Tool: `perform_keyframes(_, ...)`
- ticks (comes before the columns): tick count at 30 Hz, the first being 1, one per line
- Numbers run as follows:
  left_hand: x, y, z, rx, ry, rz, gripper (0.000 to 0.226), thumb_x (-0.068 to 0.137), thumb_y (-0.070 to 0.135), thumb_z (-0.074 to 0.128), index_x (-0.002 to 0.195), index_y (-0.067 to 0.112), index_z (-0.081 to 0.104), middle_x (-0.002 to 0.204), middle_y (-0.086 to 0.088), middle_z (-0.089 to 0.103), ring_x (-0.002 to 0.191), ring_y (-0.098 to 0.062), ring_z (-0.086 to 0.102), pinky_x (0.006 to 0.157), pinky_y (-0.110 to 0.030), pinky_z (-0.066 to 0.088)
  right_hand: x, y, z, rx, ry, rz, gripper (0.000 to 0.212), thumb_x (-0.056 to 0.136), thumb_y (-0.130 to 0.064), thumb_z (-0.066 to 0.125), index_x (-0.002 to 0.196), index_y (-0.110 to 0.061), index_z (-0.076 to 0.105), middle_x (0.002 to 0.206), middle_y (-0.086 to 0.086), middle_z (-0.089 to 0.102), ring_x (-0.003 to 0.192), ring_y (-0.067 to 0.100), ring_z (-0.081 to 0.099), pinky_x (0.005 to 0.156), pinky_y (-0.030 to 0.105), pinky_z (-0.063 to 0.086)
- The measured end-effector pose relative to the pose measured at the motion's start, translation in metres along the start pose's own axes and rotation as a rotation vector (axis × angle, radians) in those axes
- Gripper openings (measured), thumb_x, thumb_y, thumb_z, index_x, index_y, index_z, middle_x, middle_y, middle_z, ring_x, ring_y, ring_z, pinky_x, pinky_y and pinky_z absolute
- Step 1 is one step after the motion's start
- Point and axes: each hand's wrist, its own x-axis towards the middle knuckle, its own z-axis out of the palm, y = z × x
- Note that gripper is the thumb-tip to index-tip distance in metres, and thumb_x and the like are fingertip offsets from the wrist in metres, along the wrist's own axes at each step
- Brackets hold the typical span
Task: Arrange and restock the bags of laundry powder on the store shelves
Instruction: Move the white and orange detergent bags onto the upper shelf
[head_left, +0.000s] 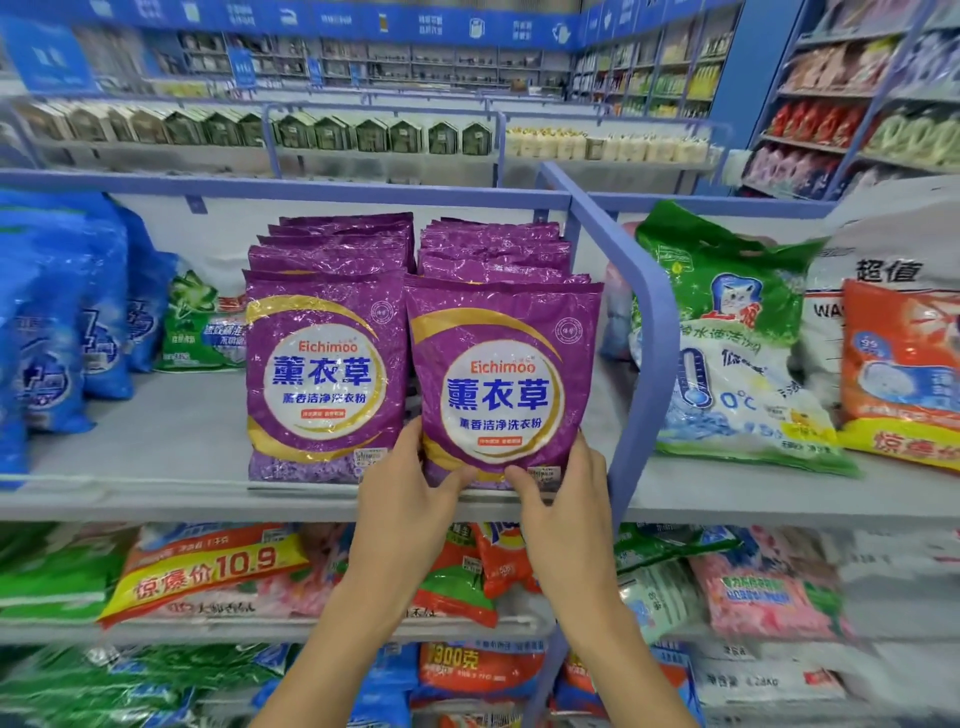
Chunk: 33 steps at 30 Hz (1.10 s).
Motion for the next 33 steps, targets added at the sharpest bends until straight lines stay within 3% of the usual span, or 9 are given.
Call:
perform_keyframes(5,-0.017,-0.005,0.001,0.137,0.015,0.116,0.057,0.092,0.031,0.073,0.142,0.024,0.048,0.115,0.019,0.062,0.109,-0.007,0.062,0.086,-0.020,0.048,-0.010,-0.001,-0.008,-0.075,-0.022,-0.061,0.073,0.099,-0.038,0.064,0.159,-0.023,0.026,0.154,-0.003,0.040,0.143,0.013,0.039,0.111,0.032,0.043)
perform_keyframes(9,-0.031,-0.016,-0.005,0.286,-0.011,0.134,0.070,0.097,0.038,0.063,0.157,0.020,0.032,0.143,0.006,0.055,0.133,-0.014,0.050,0.106,-0.031,0.045,-0.024,0.002,-0.018,-0.132,-0.058,-0.146,0.070,0.101,-0.034,0.060,0.160,-0.025,0.023,0.159,-0.006,0.035,0.147,0.012,0.034,0.115,0.035,0.040)
perform_keyframes(12,-0.050,-0.028,-0.016,0.380,-0.023,0.131,0.065,0.099,0.039,0.058,0.156,0.019,0.035,0.152,0.002,0.048,0.145,-0.018,0.037,0.117,-0.037,0.037,-0.042,0.007,-0.024,-0.233,-0.102,-0.164,0.068,0.102,-0.035,0.057,0.161,-0.021,0.025,0.163,-0.003,0.031,0.150,0.014,0.030,0.117,0.034,0.035)
perform_keyframes(17,-0.081,-0.054,-0.049,0.480,-0.013,0.095,0.060,0.100,0.034,0.058,0.153,0.014,0.041,0.147,-0.002,0.053,0.141,-0.023,0.041,0.118,-0.041,0.036,-0.072,0.003,-0.018,-0.333,-0.264,-0.229,0.063,0.103,-0.047,0.052,0.158,-0.021,0.036,0.163,-0.006,0.034,0.153,0.010,0.024,0.124,0.031,0.023)
perform_keyframes(21,-0.103,-0.080,-0.090,0.554,0.014,0.015,0.059,0.101,0.038,0.056,0.154,0.016,0.041,0.159,-0.002,0.041,0.151,-0.025,0.027,0.124,-0.037,0.019,-0.094,-0.006,0.000,-0.396,-0.420,-0.273,0.066,0.102,-0.057,0.047,0.158,-0.024,0.037,0.165,-0.009,0.030,0.155,0.010,0.017,0.126,0.030,0.013)
perform_keyframes(27,-0.133,-0.122,-0.174,0.609,0.076,-0.093,0.056,0.100,0.034,0.058,0.151,0.014,0.046,0.158,-0.006,0.041,0.149,-0.027,0.029,0.123,-0.036,0.019,-0.133,-0.045,0.066,-0.397,-0.544,-0.330,0.067,0.101,-0.060,0.045,0.157,-0.024,0.039,0.165,-0.008,0.033,0.154,0.012,0.021,0.127,0.032,0.016)
perform_keyframes(33,-0.166,-0.176,-0.286,0.634,0.185,-0.222,0.060,0.101,0.039,0.055,0.155,0.017,0.039,0.159,-0.002,0.040,0.150,-0.023,0.029,0.124,-0.036,0.022,-0.183,-0.117,0.161,-0.375,-0.665,-0.471,0.065,0.102,-0.057,0.047,0.155,-0.020,0.041,0.162,-0.005,0.037,0.152,0.013,0.027,0.127,0.032,0.018)
